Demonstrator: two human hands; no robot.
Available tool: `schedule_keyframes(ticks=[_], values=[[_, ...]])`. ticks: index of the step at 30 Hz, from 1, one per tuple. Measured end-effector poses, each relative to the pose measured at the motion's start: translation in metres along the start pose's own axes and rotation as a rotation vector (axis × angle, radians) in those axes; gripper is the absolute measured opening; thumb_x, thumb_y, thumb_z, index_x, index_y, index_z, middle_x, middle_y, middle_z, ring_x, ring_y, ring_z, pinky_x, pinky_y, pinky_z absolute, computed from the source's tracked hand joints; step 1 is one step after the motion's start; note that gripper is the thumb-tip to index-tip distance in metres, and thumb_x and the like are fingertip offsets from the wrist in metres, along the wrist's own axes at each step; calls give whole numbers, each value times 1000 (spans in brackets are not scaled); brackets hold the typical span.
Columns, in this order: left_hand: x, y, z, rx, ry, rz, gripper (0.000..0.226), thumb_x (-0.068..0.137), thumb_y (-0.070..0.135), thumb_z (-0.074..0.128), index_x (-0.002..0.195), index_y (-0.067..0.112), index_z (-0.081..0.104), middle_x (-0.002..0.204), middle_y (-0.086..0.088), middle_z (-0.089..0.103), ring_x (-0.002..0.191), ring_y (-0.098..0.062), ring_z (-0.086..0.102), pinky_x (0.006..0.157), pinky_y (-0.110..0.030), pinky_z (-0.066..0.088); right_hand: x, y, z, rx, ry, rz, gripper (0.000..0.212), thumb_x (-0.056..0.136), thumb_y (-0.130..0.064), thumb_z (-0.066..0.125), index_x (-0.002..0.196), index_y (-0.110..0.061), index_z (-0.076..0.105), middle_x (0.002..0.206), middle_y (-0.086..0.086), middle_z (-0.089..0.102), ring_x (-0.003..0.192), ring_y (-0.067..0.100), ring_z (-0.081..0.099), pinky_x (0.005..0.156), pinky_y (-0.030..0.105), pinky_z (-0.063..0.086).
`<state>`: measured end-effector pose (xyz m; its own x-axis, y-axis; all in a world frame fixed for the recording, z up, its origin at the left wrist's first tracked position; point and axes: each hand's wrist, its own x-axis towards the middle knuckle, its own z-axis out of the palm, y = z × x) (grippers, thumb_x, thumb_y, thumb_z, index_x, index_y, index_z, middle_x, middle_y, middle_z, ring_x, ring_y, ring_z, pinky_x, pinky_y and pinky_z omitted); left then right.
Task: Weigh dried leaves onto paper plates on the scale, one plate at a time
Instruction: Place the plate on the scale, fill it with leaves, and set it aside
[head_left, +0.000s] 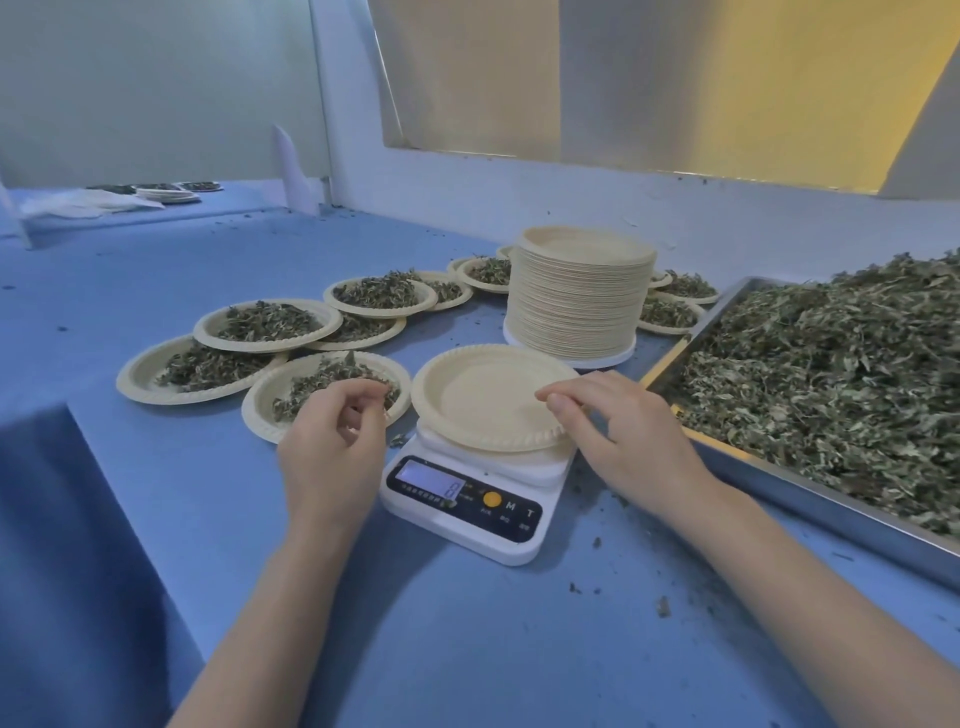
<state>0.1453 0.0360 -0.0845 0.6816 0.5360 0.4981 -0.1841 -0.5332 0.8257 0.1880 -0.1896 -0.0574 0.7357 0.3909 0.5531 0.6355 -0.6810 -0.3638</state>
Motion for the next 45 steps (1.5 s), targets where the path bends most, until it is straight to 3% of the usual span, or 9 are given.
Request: schedule_keyframes(ticks=[12, 17, 23, 28, 33, 36, 38, 42, 45], values=[[-1, -1, 1, 25, -16, 38, 18, 88, 8, 56, 88, 23, 67, 81, 7, 62, 72, 0, 52, 65, -5, 37, 1, -2, -2, -28, -19, -6, 25, 98, -27, 49, 109, -20, 70, 105, -10, 68, 102, 7, 54, 88, 20, 37], [-7, 30, 7, 44, -6, 298, 15, 87, 3, 57, 91, 12, 67, 82, 2, 60, 69, -2, 50, 67, -6, 36, 3, -4, -12, -18, 5, -4, 24, 98, -27, 50, 109, -21, 70, 107, -10, 67, 104, 8, 54, 91, 23, 38], [-25, 106, 64, 45, -359, 579, 20, 83, 1, 57, 101, 7, 66, 100, -5, 59, 93, -19, 50, 82, -23, 38, 5, 12, -49, -128, -36, 12, 27, 93, -24, 55, 116, -17, 64, 108, -3, 63, 102, 14, 53, 85, 23, 37], [-46, 142, 140, 165, -712, 550, 34, 86, -2, 45, 118, 4, 52, 115, -15, 51, 110, -31, 45, 91, -41, 38, -13, 56, -96, -168, -7, 211, 34, 85, -18, 61, 119, -24, 61, 96, -10, 56, 86, 6, 50, 76, 17, 34], [-61, 154, 189, 410, -985, 402, 33, 87, 8, 50, 121, 6, 46, 119, -17, 45, 109, -35, 48, 87, -40, 42, -32, 111, -129, -321, -265, 435, 66, 79, -48, 64, 139, -31, 42, 122, -2, 57, 85, 7, 51, 75, 22, 35], [-54, 163, 202, 526, -1133, 300, 25, 87, 8, 51, 110, 2, 45, 104, -14, 54, 92, -28, 53, 63, -29, 42, -35, 133, -130, -273, -479, 582, 89, 70, -56, 71, 145, -30, 32, 139, 0, 49, 117, 18, 51, 88, 24, 38], [-48, 169, 207, 595, -1193, 279, 20, 83, 6, 57, 99, 5, 44, 84, -8, 52, 78, -24, 50, 48, -26, 35, -30, 142, -120, -296, -574, 569, 86, 70, -48, 75, 144, -25, 36, 138, 2, 50, 123, 21, 50, 97, 28, 41], [-41, 167, 220, 652, -1245, 261, 52, 78, 16, 70, 122, 4, 44, 110, -12, 59, 97, -26, 57, 64, -26, 42, -4, 145, -120, -147, -715, 484, 71, 70, -40, 77, 134, -35, 47, 108, -10, 61, 88, 9, 63, 74, 24, 48], [-34, 160, 226, 632, -1263, 203, 63, 75, 22, 76, 123, 5, 40, 95, -5, 53, 86, -22, 51, 64, -27, 41, 25, 152, -128, -28, -606, 477, 56, 83, -29, 64, 136, -33, 46, 111, -9, 59, 69, -3, 62, 56, 13, 46]])
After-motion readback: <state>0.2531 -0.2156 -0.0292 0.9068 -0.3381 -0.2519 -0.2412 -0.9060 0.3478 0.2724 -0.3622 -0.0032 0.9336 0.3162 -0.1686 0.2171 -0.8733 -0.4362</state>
